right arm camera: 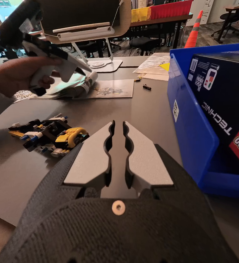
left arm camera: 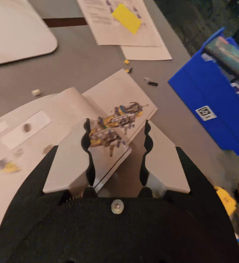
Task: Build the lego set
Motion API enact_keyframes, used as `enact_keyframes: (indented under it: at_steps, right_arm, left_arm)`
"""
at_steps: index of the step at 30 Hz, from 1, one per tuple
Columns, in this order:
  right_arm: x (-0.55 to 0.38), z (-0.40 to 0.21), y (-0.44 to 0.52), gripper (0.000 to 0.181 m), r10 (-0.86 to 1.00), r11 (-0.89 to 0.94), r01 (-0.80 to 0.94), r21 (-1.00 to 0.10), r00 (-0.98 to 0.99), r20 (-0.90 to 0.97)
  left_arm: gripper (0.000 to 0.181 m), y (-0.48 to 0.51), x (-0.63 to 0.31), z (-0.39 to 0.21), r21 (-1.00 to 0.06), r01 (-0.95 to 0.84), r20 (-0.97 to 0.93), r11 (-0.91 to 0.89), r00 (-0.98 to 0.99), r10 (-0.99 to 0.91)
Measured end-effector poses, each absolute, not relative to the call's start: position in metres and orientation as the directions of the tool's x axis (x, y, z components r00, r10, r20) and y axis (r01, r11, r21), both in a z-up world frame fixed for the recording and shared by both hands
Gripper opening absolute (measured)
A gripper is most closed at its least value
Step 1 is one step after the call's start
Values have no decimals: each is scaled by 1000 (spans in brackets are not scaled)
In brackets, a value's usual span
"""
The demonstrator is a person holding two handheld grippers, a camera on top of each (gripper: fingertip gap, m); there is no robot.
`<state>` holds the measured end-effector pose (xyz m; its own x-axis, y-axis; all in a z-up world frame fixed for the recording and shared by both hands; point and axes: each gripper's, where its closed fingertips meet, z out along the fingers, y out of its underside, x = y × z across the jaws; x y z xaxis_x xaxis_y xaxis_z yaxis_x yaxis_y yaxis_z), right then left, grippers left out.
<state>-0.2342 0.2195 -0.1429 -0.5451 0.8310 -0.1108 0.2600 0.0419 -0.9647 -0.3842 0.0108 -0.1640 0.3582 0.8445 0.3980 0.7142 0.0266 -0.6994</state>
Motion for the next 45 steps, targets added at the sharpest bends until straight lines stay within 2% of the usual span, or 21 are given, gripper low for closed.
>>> enact_keyframes:
  at_steps: [6,9,13,16,21,23,28,31,34,39,42,45]
  right_arm:
    - [-234,-143,220,10,829,32,266,-964,-546,-123]
    - [-233,-139,210,16,810,59,245,-968,-578,-97]
    - [-244,-124,157,19,674,294,110,-949,-729,124]
    - [-268,-108,109,18,532,428,-49,-902,-793,296]
    - [-300,-135,21,26,227,592,-145,-793,-914,336]
    - [-314,-152,3,33,158,666,-180,-724,-914,373]
    - [-320,-161,-25,25,21,711,-362,-603,-846,533]
    - [-324,-172,-31,26,-34,744,-403,-533,-819,572]
    - [-337,-168,-31,15,19,746,-387,-543,-802,598]
    - [-361,-149,-12,11,255,648,-223,-729,-838,483]
    - [-379,-158,13,25,411,554,5,-832,-871,269]
    - [-385,-176,36,34,486,409,273,-871,-873,-45]
  left_arm:
    - [72,67,-390,-151,-659,752,535,-17,484,693]
    - [65,51,-392,-119,-696,715,576,69,497,649]
    - [59,-9,-395,-39,-787,557,574,265,504,645]
    - [58,-47,-389,-12,-793,491,592,361,476,650]
    - [59,-69,-386,-8,-775,488,620,401,463,634]
    - [59,-72,-385,-7,-777,490,617,396,467,633]
    - [59,-78,-386,-5,-793,478,594,378,469,653]
    - [59,-79,-387,-5,-791,477,599,384,471,647]
    - [59,-78,-386,-4,-786,483,606,385,478,636]
    - [59,-83,-384,2,-796,461,596,393,479,645]
    - [59,-84,-383,5,-798,453,594,398,480,645]
    - [59,-84,-382,7,-806,444,582,391,480,656]
